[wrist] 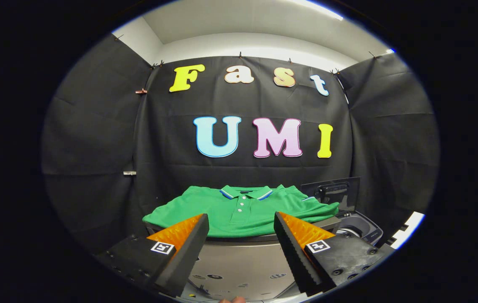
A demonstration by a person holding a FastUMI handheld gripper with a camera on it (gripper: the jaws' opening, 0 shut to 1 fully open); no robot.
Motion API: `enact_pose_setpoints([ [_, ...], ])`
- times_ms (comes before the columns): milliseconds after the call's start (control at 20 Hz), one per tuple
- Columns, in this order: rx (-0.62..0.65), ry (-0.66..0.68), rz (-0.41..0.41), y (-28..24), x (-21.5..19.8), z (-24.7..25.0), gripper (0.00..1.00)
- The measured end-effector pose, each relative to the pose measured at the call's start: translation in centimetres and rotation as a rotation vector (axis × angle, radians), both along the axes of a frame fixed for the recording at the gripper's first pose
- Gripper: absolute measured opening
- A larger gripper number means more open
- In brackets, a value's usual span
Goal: Put the clothes into the washing machine and then close the washing machine lid.
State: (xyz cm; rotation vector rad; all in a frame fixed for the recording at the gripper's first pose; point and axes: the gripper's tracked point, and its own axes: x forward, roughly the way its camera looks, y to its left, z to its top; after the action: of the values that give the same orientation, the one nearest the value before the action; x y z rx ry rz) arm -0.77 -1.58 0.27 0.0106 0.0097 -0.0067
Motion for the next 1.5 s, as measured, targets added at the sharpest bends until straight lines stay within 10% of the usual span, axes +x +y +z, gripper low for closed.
enact_pose_setpoints([
  [1500, 0.012, 0.011, 0.008, -1.1, -1.3, 0.2, 0.98],
])
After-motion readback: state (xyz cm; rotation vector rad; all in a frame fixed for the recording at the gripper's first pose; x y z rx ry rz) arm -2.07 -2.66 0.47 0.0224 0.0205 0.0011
